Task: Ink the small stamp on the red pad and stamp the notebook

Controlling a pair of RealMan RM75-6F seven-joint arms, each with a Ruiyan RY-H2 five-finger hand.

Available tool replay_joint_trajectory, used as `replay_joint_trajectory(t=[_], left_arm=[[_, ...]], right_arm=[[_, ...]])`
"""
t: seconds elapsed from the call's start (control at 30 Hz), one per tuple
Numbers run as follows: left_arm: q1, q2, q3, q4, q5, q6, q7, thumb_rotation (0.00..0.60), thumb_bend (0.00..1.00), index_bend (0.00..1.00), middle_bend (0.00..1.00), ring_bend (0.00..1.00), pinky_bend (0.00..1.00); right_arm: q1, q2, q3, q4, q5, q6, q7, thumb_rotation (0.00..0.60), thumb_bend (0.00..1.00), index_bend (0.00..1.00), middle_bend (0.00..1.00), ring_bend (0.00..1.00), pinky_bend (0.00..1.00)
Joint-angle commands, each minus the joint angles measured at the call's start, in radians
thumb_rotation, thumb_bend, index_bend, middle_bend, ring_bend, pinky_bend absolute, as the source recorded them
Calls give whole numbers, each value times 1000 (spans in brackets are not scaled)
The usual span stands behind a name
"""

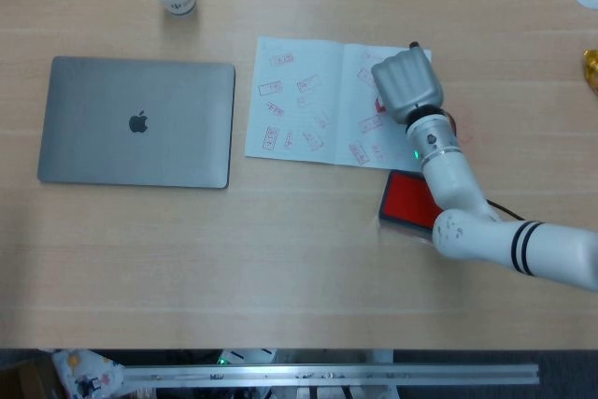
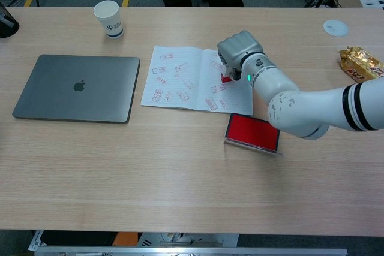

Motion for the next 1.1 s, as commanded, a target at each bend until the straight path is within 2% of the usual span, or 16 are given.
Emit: replay_joint_trajectory(t=[0.03, 1.1], left_arm=[[0, -1, 0, 1, 0, -1, 1, 600, 301, 164, 237, 238, 182], [2, -2, 0, 4, -4, 0, 1, 600, 300, 164, 236, 238, 182]], right_arm=[[0, -3, 2, 6, -1, -3, -1, 600, 527, 949, 613, 482, 326], [-4, -16, 20, 20, -16, -15, 0, 600, 529, 957, 619, 492, 326]])
